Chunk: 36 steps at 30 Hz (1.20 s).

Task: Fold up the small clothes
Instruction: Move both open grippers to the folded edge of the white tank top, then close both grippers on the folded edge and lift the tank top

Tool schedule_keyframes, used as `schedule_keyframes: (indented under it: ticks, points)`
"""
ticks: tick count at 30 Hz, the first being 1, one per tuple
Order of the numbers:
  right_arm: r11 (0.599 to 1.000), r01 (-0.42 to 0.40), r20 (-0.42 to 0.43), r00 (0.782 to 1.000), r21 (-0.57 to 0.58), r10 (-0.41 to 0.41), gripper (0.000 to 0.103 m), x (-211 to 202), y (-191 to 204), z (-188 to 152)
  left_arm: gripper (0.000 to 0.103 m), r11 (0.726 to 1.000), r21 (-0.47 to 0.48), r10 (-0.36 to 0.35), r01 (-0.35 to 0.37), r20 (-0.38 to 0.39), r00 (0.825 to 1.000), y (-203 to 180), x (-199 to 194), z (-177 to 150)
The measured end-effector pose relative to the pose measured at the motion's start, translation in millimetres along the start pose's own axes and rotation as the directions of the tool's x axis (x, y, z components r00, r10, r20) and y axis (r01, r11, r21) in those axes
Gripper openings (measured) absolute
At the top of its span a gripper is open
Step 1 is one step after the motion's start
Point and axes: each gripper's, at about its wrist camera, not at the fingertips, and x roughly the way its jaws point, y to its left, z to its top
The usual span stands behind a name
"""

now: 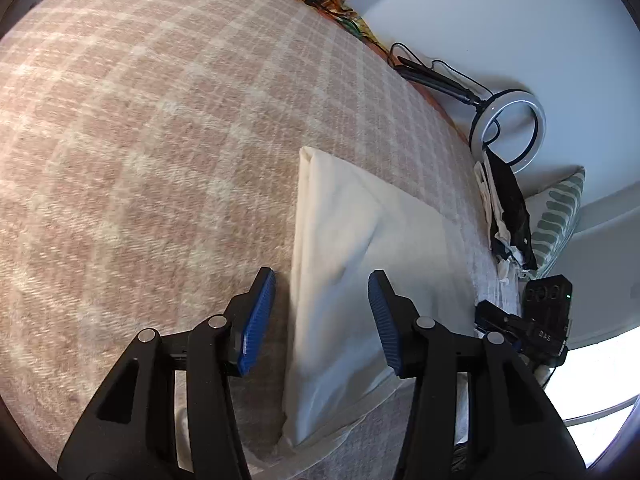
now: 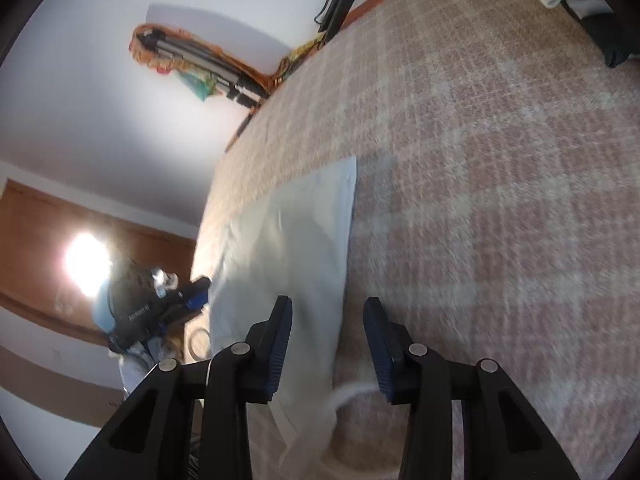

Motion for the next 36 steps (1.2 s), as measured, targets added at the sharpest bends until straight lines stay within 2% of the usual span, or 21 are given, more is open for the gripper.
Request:
schedule_keyframes:
  ticks: [3,7,9,12,15,20,29,36]
  points:
    - [0.998,-0.051,0.012,0.999,0.041,0.05,0.037,7.6,-4.0,6.8,0.047,1.0,0.009,0.001,-0.001,-0.003,1.0,-5.2,5.7,3.1]
    - [0.998,-0.056,0.008,0.998,0.017,0.056,0.034,18.5,2.4,15.6,0.029,0.999,0.02,0.034,-0.034,0.003,0.999,-11.5,13.9,5.4]
    - [1.0,-0.03,0.011,0.999,0.0,0.03,0.027,24.7,7.8,18.9,0.017,0.998,0.025,0.053,-0.053,0.008,0.999,-11.2,14.3,6.5]
    - [1.0,-0.006,0.015,1.0,-0.011,0.007,0.015,29.3,12.8,21.0,0.012,0.998,0.027,0.055,-0.055,0.012,0.998,-13.4,17.1,6.4]
    - [0.999,0.035,0.023,0.999,-0.042,-0.034,0.009,30.7,18.9,21.9,0.01,0.993,0.069,0.091,-0.093,0.036,0.995,-21.7,16.3,3.4]
    - [0.98,0.13,0.075,0.99,-0.151,-0.119,0.007,26.9,47.6,20.5,0.01,0.971,0.175,0.146,-0.165,0.113,0.983,-48.9,7.3,-4.1]
    - [0.949,0.193,0.186,0.971,-0.25,-0.148,0.006,-2.6,79.7,17.5,0.009,0.944,0.27,0.139,-0.189,0.193,0.971,-85.0,-5.1,-10.3]
    - [0.935,0.237,0.285,0.945,-0.265,-0.16,0.006,-47.2,83.1,20.0,0.009,0.932,0.332,0.076,-0.145,0.21,0.975,-128.6,-1.8,-7.7]
